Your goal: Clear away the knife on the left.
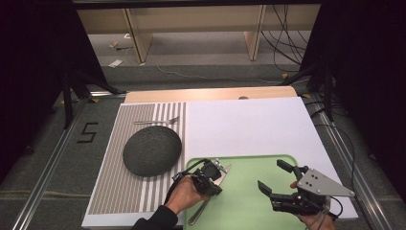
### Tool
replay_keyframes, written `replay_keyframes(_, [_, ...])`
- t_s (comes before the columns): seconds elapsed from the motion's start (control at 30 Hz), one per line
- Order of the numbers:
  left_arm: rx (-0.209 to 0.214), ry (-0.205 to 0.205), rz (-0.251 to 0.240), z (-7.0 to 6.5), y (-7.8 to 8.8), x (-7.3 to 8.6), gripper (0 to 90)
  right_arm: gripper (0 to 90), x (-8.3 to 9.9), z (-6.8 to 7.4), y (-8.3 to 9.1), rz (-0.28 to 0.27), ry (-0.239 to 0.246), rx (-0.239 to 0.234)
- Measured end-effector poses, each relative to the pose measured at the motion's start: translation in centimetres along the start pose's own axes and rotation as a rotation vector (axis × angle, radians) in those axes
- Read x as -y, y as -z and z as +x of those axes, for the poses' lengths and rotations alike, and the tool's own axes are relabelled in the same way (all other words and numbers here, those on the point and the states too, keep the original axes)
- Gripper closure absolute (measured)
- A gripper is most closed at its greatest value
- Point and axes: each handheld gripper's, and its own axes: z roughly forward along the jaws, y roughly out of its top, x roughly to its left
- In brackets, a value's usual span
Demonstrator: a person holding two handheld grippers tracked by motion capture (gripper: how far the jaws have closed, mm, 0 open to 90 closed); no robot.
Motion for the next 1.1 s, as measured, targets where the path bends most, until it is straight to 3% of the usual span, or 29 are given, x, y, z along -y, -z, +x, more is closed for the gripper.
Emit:
replay_keyframes(0.57, [-0.001,0.05,-0.028,1.6,0.9,1.6,89.9,16.1,0.0,0.0,0.1,0.0,0.005,0.0])
replay_keyframes(0.73, [-0.031,0.034,-0.014,1.1,1.1,1.7,90.0,16.1,0.0,0.1,0.1,-0.001,0.005,-0.001])
replay_keyframes(0.93, [-0.065,0.057,0.009,1.2,1.6,2.5,90.0,16.1,0.0,0.0,0.1,-0.001,0.004,0.0])
replay_keyframes(1.1, [-0.058,0.091,0.003,1.6,2.3,3.8,90.0,16.1,0.0,0.1,0.1,0.0,0.004,-0.002])
